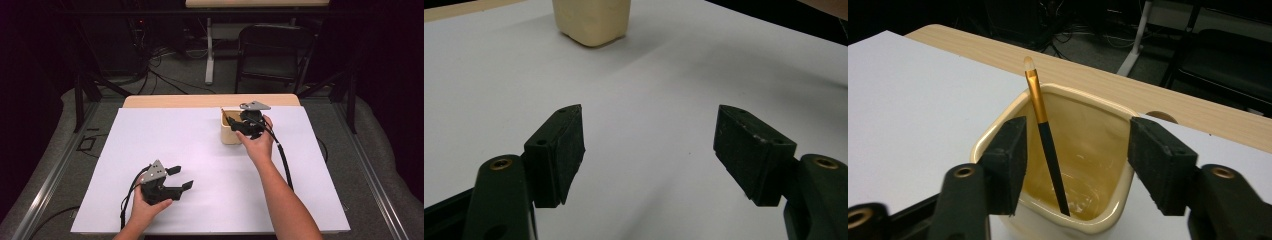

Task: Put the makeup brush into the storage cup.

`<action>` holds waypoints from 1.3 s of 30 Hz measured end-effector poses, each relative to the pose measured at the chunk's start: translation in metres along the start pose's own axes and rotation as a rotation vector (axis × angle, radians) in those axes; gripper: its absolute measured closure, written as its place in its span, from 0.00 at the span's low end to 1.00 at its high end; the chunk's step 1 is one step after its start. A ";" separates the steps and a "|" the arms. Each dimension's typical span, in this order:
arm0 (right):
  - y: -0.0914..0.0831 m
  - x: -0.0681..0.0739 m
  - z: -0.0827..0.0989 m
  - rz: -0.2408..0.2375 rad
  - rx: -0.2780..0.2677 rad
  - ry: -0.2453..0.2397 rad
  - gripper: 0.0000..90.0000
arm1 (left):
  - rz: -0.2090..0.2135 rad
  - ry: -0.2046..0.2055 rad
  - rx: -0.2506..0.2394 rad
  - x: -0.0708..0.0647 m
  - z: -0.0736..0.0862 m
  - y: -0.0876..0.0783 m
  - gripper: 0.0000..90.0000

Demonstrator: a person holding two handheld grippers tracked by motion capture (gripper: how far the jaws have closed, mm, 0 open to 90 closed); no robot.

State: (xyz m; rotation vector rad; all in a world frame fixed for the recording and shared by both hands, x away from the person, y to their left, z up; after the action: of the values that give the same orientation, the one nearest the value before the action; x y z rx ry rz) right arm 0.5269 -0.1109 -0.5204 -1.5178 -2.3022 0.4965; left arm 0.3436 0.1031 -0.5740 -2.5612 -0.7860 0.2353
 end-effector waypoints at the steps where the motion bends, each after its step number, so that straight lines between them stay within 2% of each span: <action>1: 0.000 -0.001 0.000 0.004 0.000 -0.001 0.42 | 0.000 0.000 0.001 0.000 0.000 0.000 0.32; 28: -0.004 0.005 -0.001 -0.011 0.000 -0.016 0.41 | 0.000 -0.001 -0.002 0.000 0.000 0.000 0.32; 35: -0.007 0.010 0.001 -0.024 0.017 -0.025 0.41 | 0.000 -0.002 -0.004 0.000 0.000 0.000 0.32; 39: -0.010 0.014 0.000 -0.036 0.007 -0.032 0.41 | -0.002 0.002 -0.005 0.001 -0.001 -0.001 0.32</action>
State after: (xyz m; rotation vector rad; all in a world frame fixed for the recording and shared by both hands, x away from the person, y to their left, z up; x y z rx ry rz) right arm 0.5135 -0.1016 -0.5139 -1.4727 -2.3450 0.5228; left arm 0.3444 0.1042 -0.5731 -2.5650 -0.7902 0.2307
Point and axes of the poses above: each handheld gripper's, and its own axes: y roughly forward along the jaws, z roughly out of its underside, x roughly to its left, the point moved 9 cm from there along y, roughly forward along the jaws, and after that the axes turned 6 degrees about y, right-handed, at the moved point
